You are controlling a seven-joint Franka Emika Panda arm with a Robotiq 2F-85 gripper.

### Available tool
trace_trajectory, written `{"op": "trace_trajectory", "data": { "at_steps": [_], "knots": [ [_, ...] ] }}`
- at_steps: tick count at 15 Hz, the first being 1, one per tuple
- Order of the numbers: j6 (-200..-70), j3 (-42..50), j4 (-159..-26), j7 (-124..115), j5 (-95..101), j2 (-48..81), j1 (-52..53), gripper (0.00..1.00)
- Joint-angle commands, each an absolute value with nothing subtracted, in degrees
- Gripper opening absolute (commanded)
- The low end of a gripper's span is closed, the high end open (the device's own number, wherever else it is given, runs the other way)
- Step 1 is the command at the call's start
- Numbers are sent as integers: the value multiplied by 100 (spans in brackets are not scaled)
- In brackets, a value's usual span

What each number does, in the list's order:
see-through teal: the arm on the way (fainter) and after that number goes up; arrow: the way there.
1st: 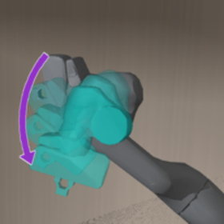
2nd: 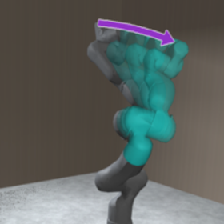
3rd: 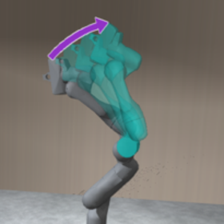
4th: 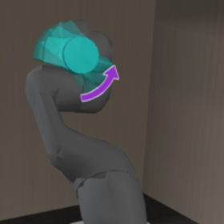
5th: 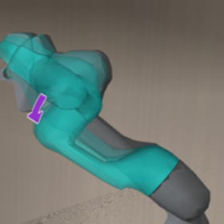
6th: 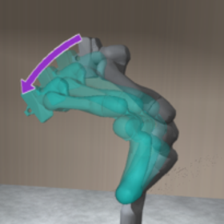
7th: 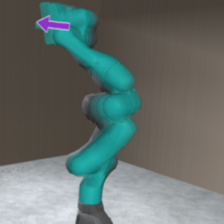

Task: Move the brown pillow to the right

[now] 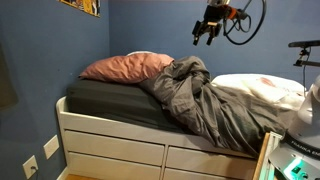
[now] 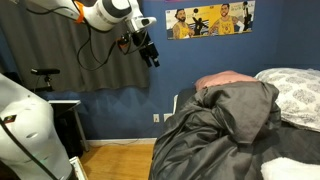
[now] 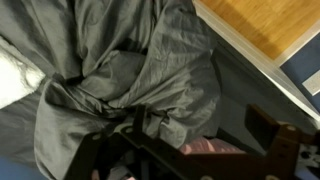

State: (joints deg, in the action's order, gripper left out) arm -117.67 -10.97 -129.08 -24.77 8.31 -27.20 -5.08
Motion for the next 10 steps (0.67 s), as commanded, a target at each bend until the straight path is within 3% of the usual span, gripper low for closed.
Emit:
{"op": "trace_trajectory", "data": {
  "at_steps": [1,7,8,10],
  "knots": [
    [-11878,-1333,-11678,-2845,1755,-1585,-686,100],
    [-12471,-1272,-10603,-3182,4564,16,-407,100],
    [-12368,-1059,-11063,-3012,3913,-560,-254,100],
    [-12394,-949,-10972,-3050,4003,-303,-143,100]
  ]
}}
